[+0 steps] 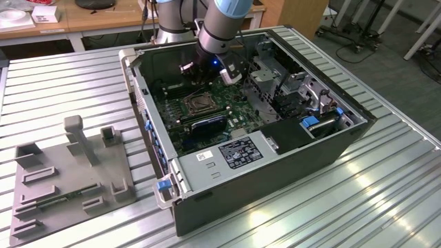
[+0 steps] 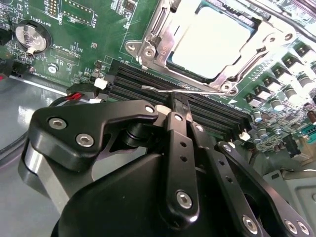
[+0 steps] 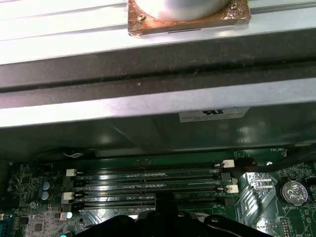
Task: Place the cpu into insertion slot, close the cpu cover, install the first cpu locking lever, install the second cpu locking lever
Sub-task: 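Install the first cpu locking lever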
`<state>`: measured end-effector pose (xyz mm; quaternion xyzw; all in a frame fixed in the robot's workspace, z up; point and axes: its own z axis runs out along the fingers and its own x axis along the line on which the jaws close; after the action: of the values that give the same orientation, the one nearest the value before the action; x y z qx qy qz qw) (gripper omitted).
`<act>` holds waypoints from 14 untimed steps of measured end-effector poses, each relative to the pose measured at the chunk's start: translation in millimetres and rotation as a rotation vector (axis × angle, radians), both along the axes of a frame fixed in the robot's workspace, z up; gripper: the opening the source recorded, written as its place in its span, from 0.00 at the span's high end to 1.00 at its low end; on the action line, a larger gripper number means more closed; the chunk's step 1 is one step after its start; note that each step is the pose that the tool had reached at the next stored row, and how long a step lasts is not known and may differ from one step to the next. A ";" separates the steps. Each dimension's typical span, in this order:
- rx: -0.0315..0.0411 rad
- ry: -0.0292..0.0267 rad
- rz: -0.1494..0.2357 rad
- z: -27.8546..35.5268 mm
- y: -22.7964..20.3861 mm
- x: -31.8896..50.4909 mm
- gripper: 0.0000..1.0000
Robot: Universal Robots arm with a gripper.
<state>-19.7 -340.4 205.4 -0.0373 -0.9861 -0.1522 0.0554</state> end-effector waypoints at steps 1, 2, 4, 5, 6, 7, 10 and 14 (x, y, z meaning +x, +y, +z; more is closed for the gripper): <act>-0.0001 0.0000 0.000 -0.2 -0.1 0.0 0.89; 0.0001 0.0000 -0.001 -0.6 -0.2 0.0 0.89; 0.0000 0.0000 -0.001 -1.1 -0.3 0.0 0.89; 0.0000 0.0000 -0.001 -1.4 -0.4 0.0 0.89; -0.0001 0.0000 -0.002 -1.6 -0.6 0.0 0.89; -0.0001 0.0000 -0.002 -1.9 -0.7 0.0 0.89; 0.0000 0.0000 -0.003 -2.8 -0.8 0.0 0.89; -0.0009 0.0001 -0.004 -4.3 -1.2 0.1 0.89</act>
<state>-19.7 -341.6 201.0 -0.0391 -0.9861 -0.1519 0.0551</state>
